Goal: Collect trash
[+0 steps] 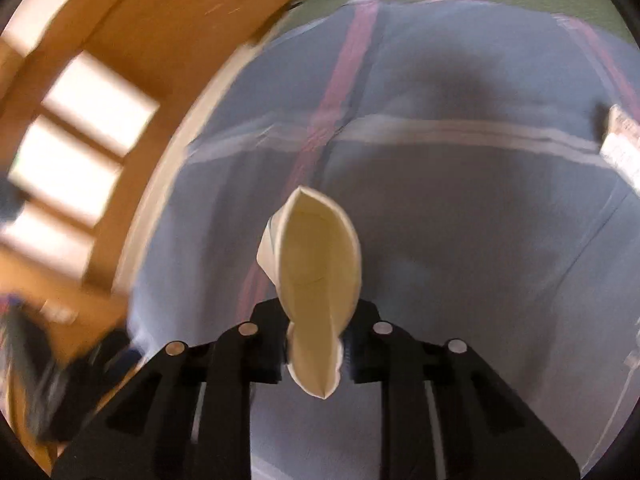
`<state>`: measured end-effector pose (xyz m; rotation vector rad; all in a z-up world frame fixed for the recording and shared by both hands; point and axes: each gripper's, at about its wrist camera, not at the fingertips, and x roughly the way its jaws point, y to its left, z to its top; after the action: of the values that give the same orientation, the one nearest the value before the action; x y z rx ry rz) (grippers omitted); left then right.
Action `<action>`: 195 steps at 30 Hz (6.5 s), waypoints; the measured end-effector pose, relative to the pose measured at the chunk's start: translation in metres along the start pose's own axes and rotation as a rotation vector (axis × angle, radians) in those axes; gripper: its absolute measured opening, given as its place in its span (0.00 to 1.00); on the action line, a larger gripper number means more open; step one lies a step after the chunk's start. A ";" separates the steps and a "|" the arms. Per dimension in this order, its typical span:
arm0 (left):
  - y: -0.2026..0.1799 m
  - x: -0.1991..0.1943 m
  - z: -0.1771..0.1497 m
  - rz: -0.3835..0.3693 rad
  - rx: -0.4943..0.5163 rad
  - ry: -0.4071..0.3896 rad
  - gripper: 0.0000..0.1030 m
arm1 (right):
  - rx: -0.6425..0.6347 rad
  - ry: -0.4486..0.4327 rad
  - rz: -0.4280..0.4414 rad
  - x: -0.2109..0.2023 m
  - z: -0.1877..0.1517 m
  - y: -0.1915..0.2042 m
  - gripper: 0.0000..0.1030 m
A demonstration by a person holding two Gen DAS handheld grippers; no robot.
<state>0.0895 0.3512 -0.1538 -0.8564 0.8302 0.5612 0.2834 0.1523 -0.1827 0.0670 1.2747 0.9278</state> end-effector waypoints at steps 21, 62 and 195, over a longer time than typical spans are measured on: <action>-0.034 0.042 -0.020 -0.113 0.080 0.197 0.96 | 0.044 -0.065 -0.753 -0.082 0.063 -0.186 0.90; -0.032 0.058 -0.021 -0.184 0.113 0.308 0.96 | -0.050 0.001 -0.248 -0.053 -0.091 -0.011 0.23; -0.175 -0.280 -0.309 -0.300 0.931 -0.421 0.97 | 0.119 -0.873 -0.969 -0.369 -0.376 0.056 0.97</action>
<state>-0.0674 -0.0305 0.0312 0.0102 0.4689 0.0409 -0.0585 -0.2046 0.0076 -0.0519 0.4134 -0.0612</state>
